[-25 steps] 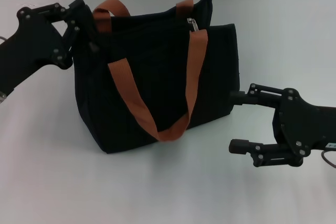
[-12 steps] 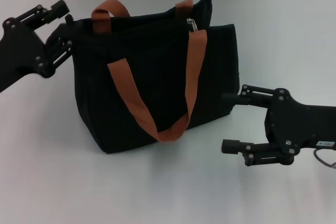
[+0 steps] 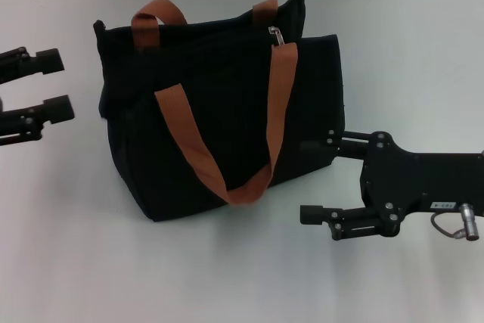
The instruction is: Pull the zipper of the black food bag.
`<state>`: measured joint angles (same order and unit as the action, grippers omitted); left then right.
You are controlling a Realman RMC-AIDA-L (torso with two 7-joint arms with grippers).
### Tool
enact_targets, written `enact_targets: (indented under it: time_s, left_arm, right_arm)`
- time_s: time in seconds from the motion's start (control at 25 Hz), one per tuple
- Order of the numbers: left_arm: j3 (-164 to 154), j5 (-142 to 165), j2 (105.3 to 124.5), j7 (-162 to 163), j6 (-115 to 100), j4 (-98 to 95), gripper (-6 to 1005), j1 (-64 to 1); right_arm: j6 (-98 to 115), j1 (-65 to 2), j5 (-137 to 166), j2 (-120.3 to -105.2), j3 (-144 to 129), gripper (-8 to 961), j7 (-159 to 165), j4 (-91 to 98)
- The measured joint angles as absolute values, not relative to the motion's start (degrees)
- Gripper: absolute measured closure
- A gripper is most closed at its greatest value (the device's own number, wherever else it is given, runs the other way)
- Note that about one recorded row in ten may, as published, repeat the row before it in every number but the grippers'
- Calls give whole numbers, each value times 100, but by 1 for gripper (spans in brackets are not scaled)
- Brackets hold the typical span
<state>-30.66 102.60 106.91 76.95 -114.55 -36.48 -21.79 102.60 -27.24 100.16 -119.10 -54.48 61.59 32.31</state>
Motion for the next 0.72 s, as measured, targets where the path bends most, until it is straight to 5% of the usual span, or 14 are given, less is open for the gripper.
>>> enact_targets:
  time_s: [0.28,0.32,0.48,0.72]
  left_arm:
    - [-3431,10197,10914,7646,-11530,-3597,184,-2117]
    - [-3745,10321,11119,7250,-11515,-3506,184,-2126]
    - [-4054,10579,11435,6451,-11507,-3252,184,-2119]
    - [-4122,10974,11718,5528,-11252,-2675,184,-2088]
  right_arm:
    - [10189,-2790,10102,-11909,-5450,133,6135,3111]
    - [10166,-2791,10102,-11909,-5449,133,6119,3085]
    - [10102,-2803,10102,-11909,-5449,133,6068,2986]
    - [10027,-2874,10195,-11909,-5456,133,5978,2688]
